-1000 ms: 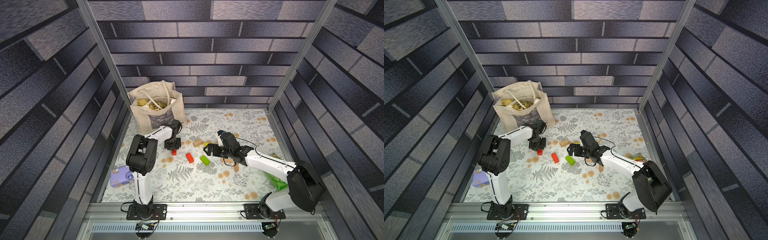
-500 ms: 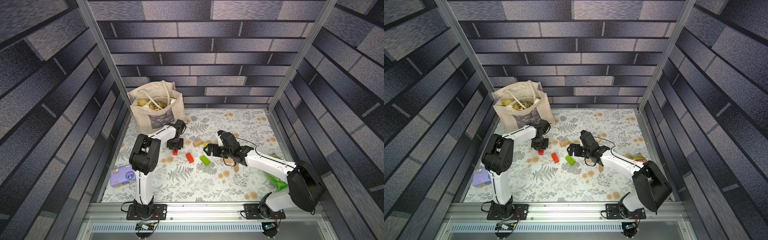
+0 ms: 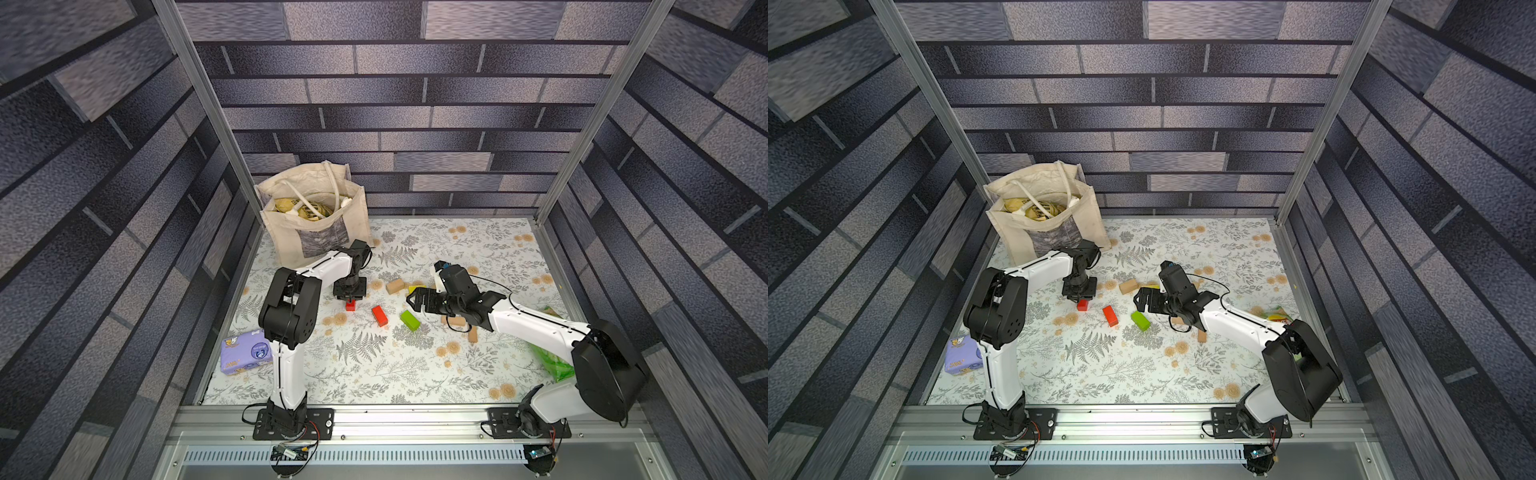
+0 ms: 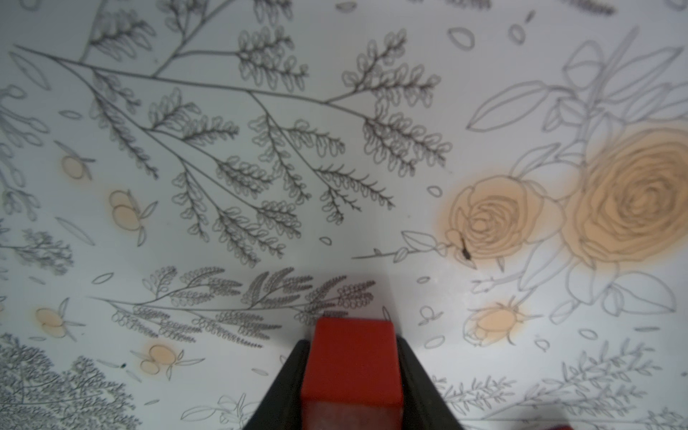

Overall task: Assemble the letter k with building blocks
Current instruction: Place the building block at the center of the board.

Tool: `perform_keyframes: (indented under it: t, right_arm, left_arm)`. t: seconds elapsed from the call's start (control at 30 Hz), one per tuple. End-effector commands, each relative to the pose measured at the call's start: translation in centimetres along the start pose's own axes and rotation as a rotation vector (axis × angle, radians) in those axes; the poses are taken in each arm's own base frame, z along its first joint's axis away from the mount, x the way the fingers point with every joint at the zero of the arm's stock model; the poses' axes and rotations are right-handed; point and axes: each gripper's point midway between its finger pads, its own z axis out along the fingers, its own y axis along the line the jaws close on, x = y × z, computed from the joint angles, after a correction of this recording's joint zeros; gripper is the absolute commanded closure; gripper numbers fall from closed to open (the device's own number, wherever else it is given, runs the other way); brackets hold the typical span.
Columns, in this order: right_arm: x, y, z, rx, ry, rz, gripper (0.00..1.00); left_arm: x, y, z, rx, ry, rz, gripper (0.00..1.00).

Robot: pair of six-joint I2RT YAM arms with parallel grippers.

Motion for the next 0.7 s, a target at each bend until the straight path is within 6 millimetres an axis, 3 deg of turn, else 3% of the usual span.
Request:
perform_keyframes:
  t: [0.0, 0.67]
  right_arm:
    - [-0.12, 0.73, 0.12, -0.011, 0.011, -0.019, 0.00]
    - [-0.15, 0.68, -0.16, -0.009, 0.002, -0.016, 0.00]
  left_arm:
    - [1.00, 0.31, 0.92, -0.008, 0.042, 0.009, 0.60]
    - [0.88, -0.48, 0.05, 0.026, 0.018, 0.021, 0.54]
